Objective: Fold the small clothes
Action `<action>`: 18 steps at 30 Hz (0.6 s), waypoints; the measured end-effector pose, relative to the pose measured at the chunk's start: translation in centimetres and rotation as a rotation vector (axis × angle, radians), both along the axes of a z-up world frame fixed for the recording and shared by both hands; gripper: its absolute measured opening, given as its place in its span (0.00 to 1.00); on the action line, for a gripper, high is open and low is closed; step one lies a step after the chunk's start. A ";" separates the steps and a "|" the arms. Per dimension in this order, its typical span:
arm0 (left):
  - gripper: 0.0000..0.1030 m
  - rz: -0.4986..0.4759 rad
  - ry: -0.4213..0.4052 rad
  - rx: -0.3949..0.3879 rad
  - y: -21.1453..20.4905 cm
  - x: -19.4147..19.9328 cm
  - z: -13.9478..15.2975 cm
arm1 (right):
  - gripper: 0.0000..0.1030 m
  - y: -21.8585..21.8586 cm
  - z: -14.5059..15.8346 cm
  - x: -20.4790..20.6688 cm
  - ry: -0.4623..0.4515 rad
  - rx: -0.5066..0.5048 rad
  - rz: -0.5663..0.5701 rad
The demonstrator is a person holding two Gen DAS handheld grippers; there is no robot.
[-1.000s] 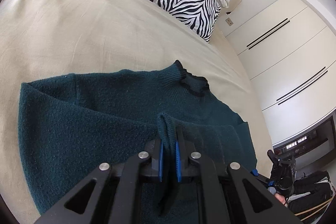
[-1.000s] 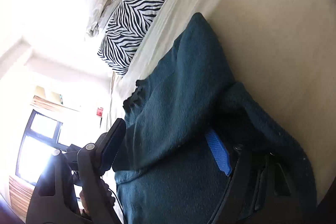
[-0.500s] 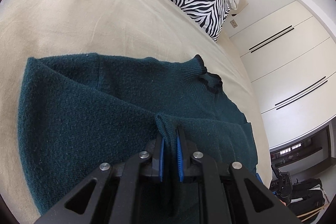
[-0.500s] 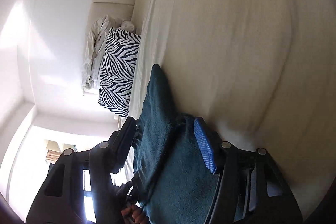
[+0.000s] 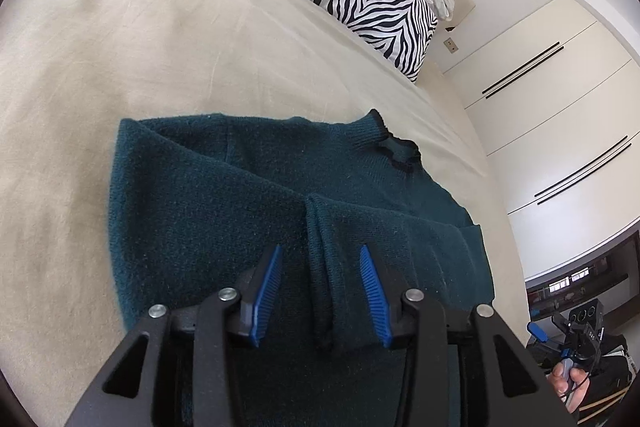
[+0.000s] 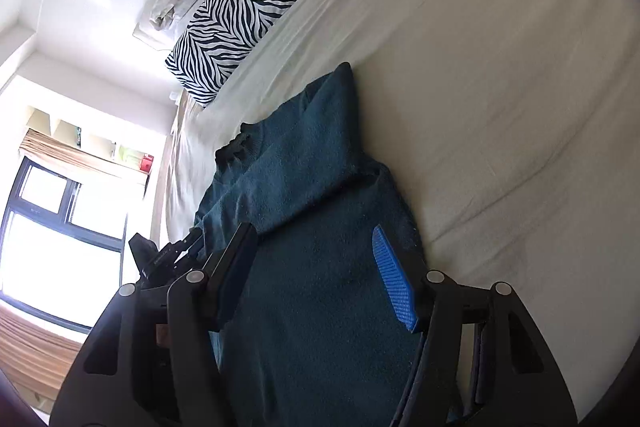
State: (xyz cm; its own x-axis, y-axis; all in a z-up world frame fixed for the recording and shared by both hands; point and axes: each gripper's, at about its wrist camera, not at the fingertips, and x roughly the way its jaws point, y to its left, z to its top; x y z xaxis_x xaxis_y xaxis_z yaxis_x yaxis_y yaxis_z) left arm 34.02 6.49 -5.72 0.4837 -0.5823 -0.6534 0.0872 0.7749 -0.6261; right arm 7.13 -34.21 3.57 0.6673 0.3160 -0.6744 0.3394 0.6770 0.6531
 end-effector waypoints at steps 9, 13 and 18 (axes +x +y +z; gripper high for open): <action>0.63 -0.125 -0.093 -0.011 -6.1 0.5 2.0 | 0.62 0.7 -1.5 10.2 -0.075 0.203 0.116; 0.61 -0.135 -0.040 0.030 -7.2 0.2 -1.7 | 0.63 0.0 -5.7 15.3 -0.022 0.243 0.087; 0.60 -0.153 -0.126 0.022 -6.8 -1.4 -2.4 | 0.63 -2.5 -9.7 19.9 -0.033 0.346 0.036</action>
State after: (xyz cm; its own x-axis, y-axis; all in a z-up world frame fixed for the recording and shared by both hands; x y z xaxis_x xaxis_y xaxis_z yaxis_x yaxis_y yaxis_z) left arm 32.61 -0.34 -8.13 0.4694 -0.6414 -0.6068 0.2813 0.7601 -0.5858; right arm 26.99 -36.72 -6.09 0.6712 0.5458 -0.5016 0.2939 0.4252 0.8560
